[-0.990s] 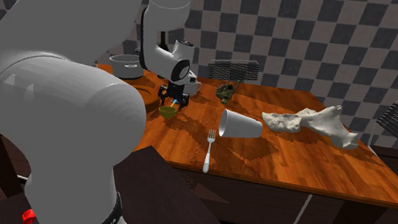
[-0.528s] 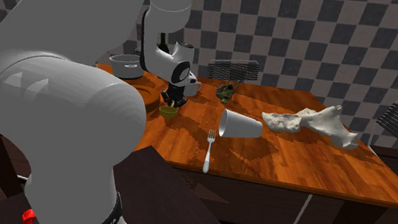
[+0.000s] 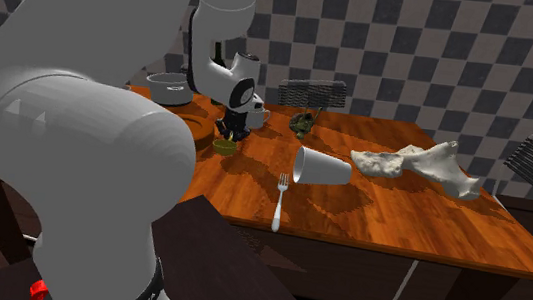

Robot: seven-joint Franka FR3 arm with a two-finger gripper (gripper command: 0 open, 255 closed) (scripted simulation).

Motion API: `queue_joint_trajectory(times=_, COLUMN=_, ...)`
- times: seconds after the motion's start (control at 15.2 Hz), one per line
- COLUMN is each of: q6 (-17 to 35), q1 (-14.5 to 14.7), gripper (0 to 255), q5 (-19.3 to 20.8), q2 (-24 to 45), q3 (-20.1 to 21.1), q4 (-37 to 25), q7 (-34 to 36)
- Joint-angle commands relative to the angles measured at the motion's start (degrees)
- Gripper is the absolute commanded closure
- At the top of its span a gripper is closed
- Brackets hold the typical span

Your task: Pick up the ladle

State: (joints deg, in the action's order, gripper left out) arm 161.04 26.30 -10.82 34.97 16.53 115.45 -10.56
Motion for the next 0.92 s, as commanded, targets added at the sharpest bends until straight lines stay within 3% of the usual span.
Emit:
queue_joint_trajectory(times=0.0, q6=-0.8, q1=-0.2, gripper=255, q5=-0.1, q2=-1.4, q3=0.2, q4=0.6, q7=0.1)
queue_joint_trajectory(times=0.86, q6=-7.0, q1=-0.9, gripper=255, q5=-0.7, q2=-8.6, q3=0.8, q4=1.5, q7=1.3)
